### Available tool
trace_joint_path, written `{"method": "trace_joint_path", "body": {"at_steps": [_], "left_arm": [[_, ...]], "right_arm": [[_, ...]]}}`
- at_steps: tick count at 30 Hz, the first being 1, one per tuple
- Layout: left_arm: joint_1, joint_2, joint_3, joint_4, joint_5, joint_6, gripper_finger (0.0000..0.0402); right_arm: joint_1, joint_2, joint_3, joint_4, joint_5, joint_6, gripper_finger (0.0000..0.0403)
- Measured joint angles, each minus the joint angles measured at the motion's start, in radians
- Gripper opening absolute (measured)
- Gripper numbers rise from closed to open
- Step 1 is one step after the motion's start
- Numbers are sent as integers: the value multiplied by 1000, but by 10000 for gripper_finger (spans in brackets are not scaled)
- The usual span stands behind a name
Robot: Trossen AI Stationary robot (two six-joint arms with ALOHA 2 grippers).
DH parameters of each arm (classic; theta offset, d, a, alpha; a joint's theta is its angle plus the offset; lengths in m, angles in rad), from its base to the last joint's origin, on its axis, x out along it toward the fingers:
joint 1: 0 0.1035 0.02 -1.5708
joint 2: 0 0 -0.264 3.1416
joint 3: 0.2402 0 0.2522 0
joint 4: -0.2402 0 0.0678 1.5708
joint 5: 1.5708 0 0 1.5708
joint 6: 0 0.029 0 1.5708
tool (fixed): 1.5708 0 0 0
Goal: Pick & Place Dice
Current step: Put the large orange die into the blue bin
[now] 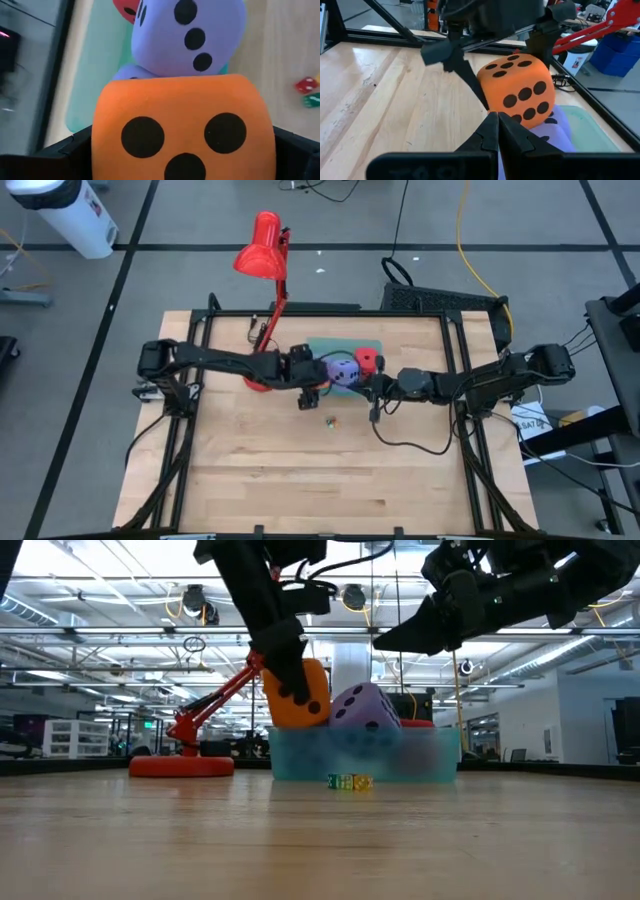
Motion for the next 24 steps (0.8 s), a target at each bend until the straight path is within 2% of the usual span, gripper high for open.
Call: {"method": "trace_joint_path", "body": {"at_steps": [3,8,18,24], "left_arm": [[-23,35,1,9,-49,11,392],[-13,62,2,14,-44,18,392],[32,47,-1,19,35,145,392],[51,47,-2,41,39,172,392]], "right_arm": [[-2,0,0,-9,1,20,0],[-2,0,0,-8,-3,22,0],[-70,34,0,98,-234,-96,0],[-142,138,29,192,-245,-217,0]]}}
